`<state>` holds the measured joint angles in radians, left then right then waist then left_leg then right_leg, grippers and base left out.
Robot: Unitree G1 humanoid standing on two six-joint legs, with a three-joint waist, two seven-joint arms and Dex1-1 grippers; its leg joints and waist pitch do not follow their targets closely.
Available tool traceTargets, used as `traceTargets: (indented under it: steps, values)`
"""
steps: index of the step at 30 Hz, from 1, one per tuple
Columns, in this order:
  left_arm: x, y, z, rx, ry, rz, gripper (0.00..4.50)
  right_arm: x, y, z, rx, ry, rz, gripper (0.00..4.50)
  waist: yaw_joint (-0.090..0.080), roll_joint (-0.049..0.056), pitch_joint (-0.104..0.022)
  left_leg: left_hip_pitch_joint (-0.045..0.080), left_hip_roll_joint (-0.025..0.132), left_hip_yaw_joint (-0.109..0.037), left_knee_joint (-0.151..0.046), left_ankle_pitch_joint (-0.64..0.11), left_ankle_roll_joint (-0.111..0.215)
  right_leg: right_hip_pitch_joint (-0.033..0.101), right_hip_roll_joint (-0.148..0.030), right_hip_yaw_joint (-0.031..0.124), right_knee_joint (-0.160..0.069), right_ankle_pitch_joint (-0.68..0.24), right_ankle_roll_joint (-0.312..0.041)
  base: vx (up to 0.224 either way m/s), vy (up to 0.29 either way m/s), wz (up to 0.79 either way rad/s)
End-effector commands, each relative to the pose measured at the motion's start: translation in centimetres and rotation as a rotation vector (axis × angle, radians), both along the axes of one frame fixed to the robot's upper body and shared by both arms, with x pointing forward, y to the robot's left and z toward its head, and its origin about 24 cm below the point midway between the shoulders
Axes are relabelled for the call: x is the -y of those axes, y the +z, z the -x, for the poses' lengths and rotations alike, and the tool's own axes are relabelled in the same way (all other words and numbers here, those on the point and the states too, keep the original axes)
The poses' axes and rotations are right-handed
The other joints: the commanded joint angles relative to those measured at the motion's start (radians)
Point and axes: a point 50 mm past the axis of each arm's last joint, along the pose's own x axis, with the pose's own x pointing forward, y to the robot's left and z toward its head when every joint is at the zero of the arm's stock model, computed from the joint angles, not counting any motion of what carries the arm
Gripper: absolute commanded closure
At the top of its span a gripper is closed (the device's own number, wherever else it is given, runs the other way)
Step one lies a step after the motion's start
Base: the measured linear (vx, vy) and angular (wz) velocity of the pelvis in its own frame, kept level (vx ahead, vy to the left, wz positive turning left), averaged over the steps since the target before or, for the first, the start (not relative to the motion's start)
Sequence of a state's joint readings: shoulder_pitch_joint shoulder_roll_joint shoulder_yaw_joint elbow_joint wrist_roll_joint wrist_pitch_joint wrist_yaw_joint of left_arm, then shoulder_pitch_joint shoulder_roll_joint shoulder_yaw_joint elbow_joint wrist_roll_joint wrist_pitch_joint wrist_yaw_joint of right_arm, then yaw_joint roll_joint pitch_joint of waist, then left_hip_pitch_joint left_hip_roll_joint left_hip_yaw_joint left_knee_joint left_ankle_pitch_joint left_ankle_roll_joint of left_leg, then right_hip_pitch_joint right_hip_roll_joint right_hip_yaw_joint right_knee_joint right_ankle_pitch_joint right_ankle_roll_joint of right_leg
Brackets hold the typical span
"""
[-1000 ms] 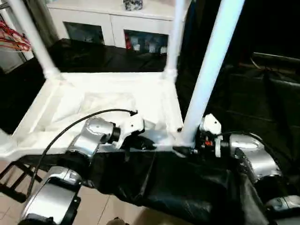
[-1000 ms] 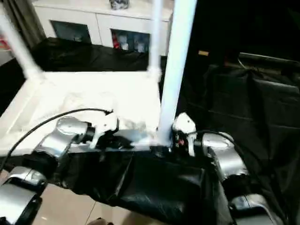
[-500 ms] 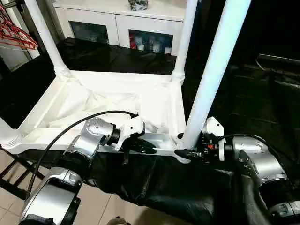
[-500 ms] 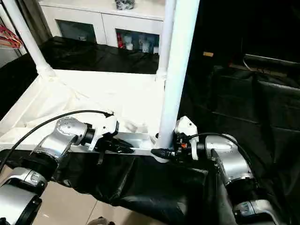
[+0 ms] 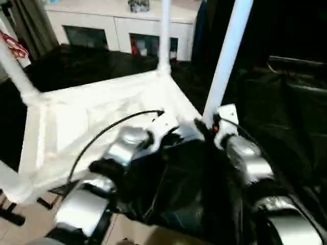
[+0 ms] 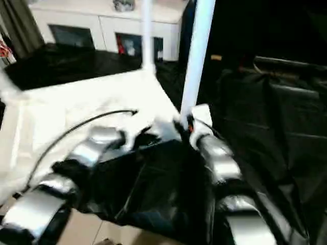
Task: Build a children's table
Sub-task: Rotate leg to tighten
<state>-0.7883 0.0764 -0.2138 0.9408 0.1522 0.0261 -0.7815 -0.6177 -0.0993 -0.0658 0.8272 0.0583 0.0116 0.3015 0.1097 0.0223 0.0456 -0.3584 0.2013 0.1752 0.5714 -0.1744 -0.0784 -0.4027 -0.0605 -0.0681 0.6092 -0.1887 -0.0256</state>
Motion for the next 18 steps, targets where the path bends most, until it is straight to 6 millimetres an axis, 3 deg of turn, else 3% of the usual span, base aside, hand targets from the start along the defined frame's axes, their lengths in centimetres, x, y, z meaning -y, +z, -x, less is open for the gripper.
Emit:
traceTargets:
  steps: [1,5,8,12,18]
  values:
    - [2.8,2.2,-0.5,0.088,0.008,0.097,4.5,-4.4,-1.6,1.1,-0.062,0.138,-0.001,1.31,0.0,-0.014,-0.067,-0.002,0.02,-0.006,-0.05,-0.109,0.064,0.06,-0.082,0.048,-0.068,-0.08,-0.205,0.0,0.0,0.0]
    - [2.9,2.0,-0.1,0.096,-0.036,0.089,4.5,-4.8,-1.4,1.1,-0.06,0.162,-0.058,1.05,0.001,-0.015,-0.064,-0.001,0.022,-0.005,-0.051,-0.129,0.078,0.063,-0.084,0.047,-0.071,-0.1,-0.205,0.0,0.0,0.0]
    - [1.9,1.6,0.5,0.087,-0.134,0.077,4.5,-4.0,-1.3,1.2,-0.035,0.243,-0.01,0.71,-0.002,-0.018,-0.063,-0.002,0.022,-0.006,-0.053,-0.149,0.075,0.064,-0.084,0.047,-0.074,-0.137,-0.199,0.0,0.0,0.0]
    - [0.7,1.5,0.9,0.08,-0.203,0.072,4.5,-3.0,-1.3,1.7,-0.021,0.381,0.033,0.71,-0.007,-0.019,-0.063,-0.004,0.023,-0.005,-0.051,-0.147,0.085,0.066,-0.084,0.046,-0.074,-0.133,-0.202,0.0,0.0,0.0]
    - [-0.7,1.7,1.2,0.051,-0.284,0.077,4.5,-1.8,-1.0,3.2,-0.003,0.63,0.064,0.71,0.004,-0.018,-0.059,0.0,0.03,-0.003,-0.051,-0.176,0.09,0.062,-0.082,0.046,-0.077,-0.172,-0.199,0.0,0.0,0.0]
